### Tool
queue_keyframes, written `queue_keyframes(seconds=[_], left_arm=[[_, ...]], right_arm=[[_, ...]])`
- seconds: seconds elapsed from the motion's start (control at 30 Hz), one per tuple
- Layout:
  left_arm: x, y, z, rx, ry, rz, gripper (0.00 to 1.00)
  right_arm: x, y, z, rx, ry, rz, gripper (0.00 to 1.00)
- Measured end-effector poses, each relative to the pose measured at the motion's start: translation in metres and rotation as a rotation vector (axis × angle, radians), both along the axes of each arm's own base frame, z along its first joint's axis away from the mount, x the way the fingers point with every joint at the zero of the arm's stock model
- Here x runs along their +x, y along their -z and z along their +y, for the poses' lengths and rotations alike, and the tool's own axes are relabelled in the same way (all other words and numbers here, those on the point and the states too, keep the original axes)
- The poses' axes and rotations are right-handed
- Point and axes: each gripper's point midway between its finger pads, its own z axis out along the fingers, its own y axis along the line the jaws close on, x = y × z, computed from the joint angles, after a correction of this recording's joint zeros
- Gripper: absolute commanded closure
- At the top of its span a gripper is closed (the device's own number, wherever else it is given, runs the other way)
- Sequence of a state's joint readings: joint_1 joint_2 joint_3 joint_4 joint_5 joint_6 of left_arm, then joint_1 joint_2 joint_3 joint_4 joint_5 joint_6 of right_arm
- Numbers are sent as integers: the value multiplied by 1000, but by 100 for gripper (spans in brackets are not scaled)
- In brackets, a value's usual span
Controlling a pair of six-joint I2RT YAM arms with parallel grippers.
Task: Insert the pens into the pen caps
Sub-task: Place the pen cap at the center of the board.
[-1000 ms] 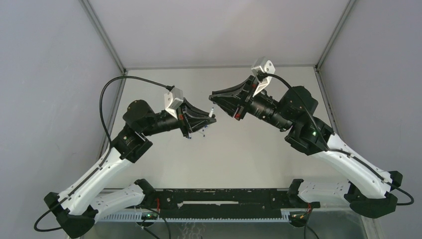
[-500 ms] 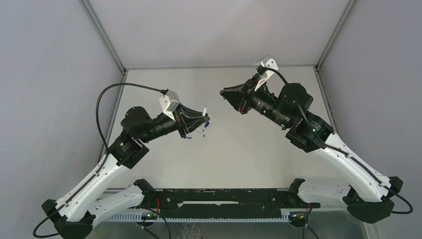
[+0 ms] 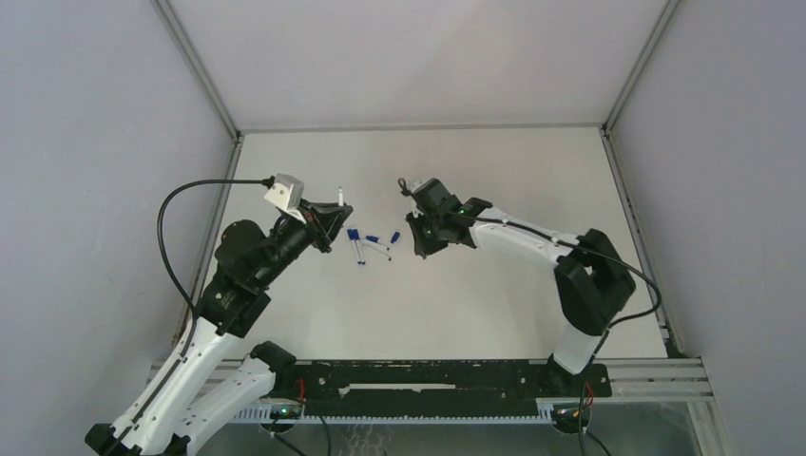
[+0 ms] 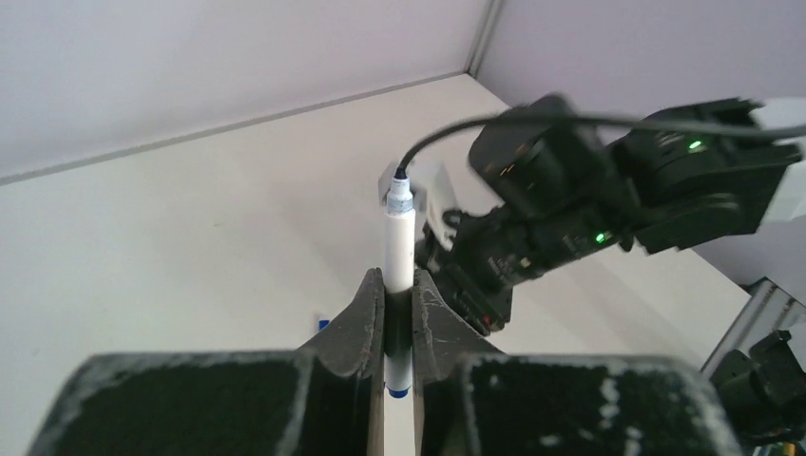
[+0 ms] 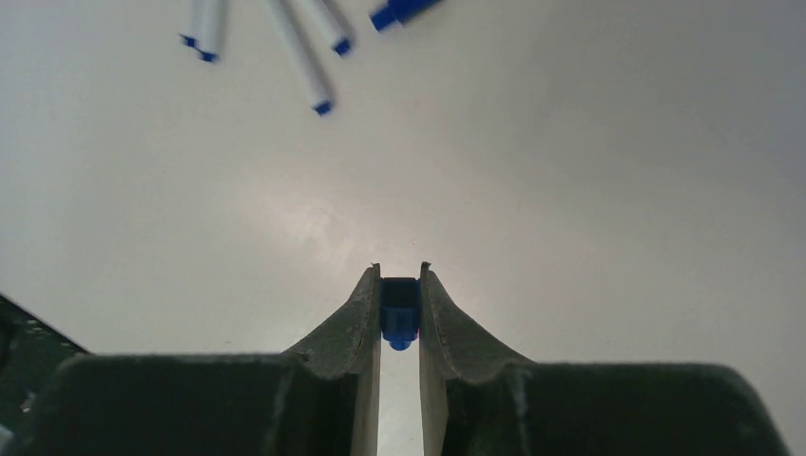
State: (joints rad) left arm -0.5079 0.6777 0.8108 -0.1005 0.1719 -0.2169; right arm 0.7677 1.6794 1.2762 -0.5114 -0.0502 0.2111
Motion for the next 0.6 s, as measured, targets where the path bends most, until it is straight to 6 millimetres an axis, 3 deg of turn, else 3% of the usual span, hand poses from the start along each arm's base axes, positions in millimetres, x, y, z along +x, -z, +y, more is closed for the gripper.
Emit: queue_keyframes(seconds=[0.07,0.13,0.43,0.6], left_arm=[[1,5,3,8,-18,3,100],[3,9,5,12,-31,7,100],[2,18,8,17,-43,16,100],[0,15,9,11,-45,6,100]], right_arm=[[-6,32,-5,-65,-2,68,97],[-9,51,-6,-102,-2,101,95],[-12,89,-2,-181,-7,121,83],[-7,97,-3,-203,9,106,73]])
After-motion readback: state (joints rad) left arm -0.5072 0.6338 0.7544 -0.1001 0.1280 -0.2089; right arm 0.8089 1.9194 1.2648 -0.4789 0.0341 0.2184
